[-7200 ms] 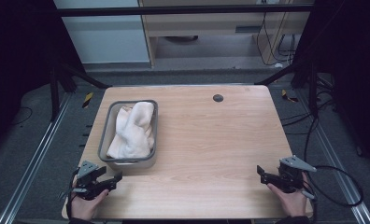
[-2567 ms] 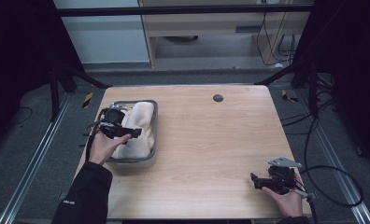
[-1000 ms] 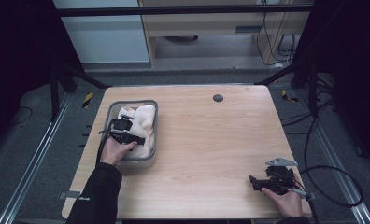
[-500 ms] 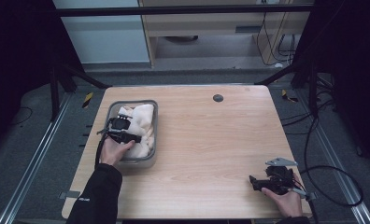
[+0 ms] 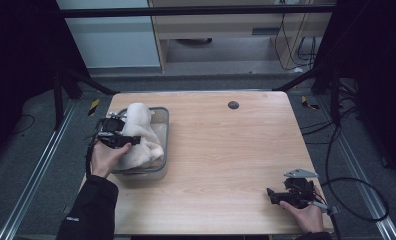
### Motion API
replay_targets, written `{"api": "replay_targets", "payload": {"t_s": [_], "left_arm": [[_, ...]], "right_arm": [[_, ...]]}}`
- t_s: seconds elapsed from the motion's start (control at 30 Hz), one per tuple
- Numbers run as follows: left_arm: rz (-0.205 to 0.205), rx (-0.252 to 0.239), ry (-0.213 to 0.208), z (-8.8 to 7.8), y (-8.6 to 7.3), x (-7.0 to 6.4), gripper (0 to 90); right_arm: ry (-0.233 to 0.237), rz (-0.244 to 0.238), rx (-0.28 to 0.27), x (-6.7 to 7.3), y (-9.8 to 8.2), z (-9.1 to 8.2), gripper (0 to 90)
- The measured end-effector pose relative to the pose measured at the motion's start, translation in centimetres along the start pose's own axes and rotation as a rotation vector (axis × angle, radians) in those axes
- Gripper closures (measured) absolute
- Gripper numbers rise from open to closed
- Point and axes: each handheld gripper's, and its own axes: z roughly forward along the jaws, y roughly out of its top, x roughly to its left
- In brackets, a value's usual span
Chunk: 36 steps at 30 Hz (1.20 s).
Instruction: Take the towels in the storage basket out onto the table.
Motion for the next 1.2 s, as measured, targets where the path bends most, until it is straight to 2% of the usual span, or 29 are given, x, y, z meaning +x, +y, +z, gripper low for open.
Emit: {"api": "replay_targets", "payload": {"t_s": [0.2, 0.43, 0.83, 1.2], "left_arm": [[0.001, -0.049, -0.001, -2.3, 0.6, 0.2, 58.2], [0.008, -0.085, -0.004, -4.0, 1.2, 0.4, 58.3], [0.024, -0.108, -0.022, -5.5, 2.0, -0.3, 58.3], [0.047, -0.111, -0.029, -7.6, 3.0, -0.5, 58.3]], "right_arm": [[0.000, -0.002, 0.002, 0.0, 0.0, 0.0, 1.9], [-0.002, -0.002, 0.003, 0.0, 0.0, 0.0, 1.9], [-0.003, -0.003, 0.003, 0.0, 0.0, 0.0, 1.9], [-0.003, -0.004, 0.001, -0.1, 0.0, 0.0, 1.8]]}}
